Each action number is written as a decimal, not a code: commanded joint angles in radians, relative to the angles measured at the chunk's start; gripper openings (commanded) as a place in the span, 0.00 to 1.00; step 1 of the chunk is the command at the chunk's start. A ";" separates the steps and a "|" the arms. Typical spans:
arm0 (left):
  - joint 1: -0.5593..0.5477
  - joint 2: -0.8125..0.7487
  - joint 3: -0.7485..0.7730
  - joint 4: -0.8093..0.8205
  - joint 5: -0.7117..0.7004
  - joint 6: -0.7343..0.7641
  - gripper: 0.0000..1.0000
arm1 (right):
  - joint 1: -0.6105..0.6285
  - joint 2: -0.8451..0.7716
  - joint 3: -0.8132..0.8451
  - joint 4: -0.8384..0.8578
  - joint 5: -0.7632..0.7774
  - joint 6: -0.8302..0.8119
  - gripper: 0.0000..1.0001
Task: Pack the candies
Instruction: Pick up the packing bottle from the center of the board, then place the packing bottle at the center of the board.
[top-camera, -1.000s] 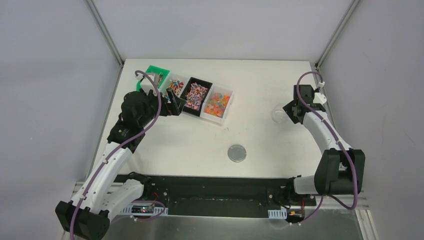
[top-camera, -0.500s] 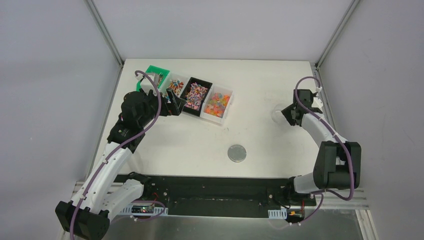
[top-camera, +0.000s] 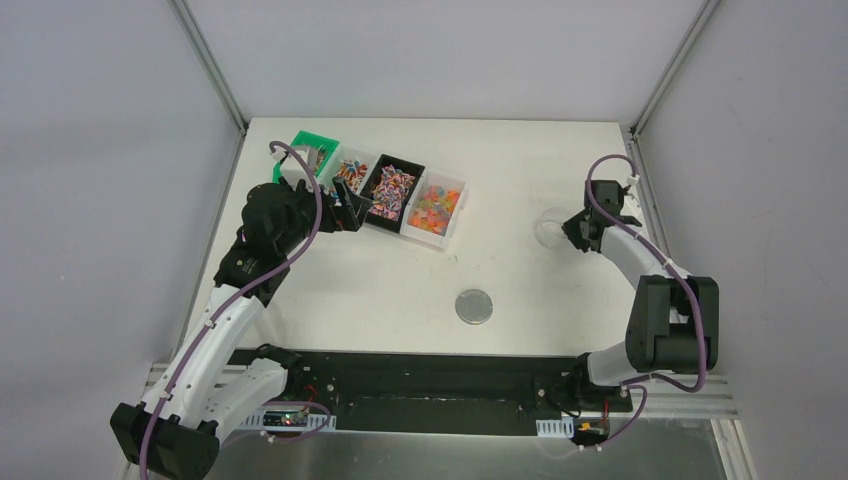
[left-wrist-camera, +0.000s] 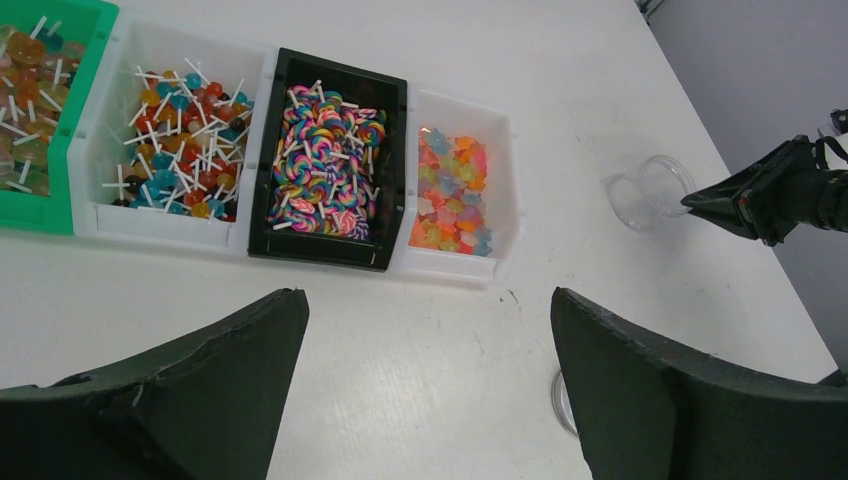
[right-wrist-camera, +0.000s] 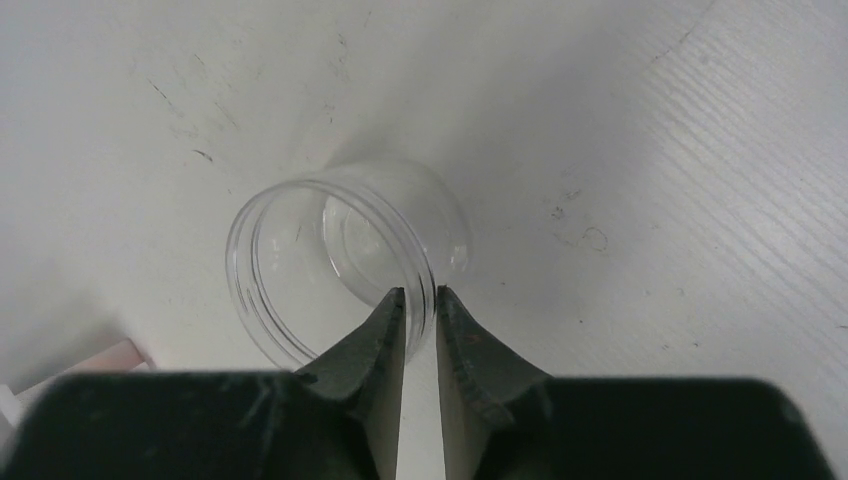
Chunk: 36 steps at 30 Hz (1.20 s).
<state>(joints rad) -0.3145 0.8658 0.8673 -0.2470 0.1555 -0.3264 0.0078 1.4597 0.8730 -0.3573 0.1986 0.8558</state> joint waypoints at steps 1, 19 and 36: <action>-0.003 -0.011 -0.002 0.020 -0.009 -0.004 0.96 | -0.005 -0.011 0.005 0.029 -0.009 -0.038 0.17; -0.003 -0.002 -0.006 0.011 -0.073 -0.006 0.93 | 0.184 -0.145 0.158 -0.096 -0.052 -0.324 0.00; -0.003 -0.035 0.013 -0.058 -0.329 -0.012 0.94 | 0.776 0.050 0.333 -0.166 0.075 -0.376 0.00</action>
<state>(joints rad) -0.3145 0.8627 0.8665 -0.3107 -0.0925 -0.3286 0.7139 1.4624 1.1423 -0.4873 0.2028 0.5030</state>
